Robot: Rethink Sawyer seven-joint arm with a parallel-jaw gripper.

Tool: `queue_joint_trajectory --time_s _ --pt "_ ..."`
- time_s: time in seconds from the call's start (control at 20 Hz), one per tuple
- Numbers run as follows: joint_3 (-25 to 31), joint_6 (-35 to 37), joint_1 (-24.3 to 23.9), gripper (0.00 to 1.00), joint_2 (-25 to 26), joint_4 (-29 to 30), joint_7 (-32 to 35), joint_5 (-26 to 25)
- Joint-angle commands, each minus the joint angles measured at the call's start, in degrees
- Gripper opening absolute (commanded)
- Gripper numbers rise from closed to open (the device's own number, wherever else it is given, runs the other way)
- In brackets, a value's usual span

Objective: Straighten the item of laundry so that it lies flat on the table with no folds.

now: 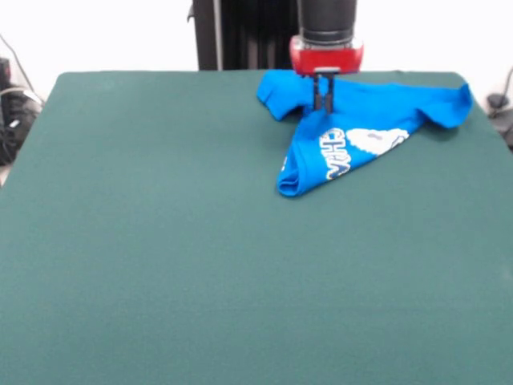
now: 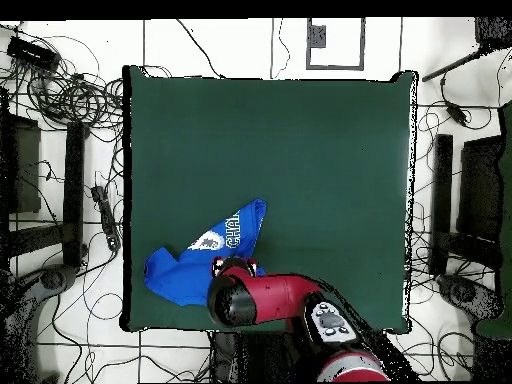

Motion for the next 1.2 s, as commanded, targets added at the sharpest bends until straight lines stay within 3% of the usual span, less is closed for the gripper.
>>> queue_joint_trajectory --time_s 0.05,0.45,1.2 --pt "2.67 4.41 4.19 0.00 -2.61 -0.65 11.01 6.96" --pt "1.74 7.08 6.83 0.00 -4.26 -1.86 10.08 10.94" --pt "0.51 9.48 14.56 0.00 -0.10 -10.76 9.95 19.56"
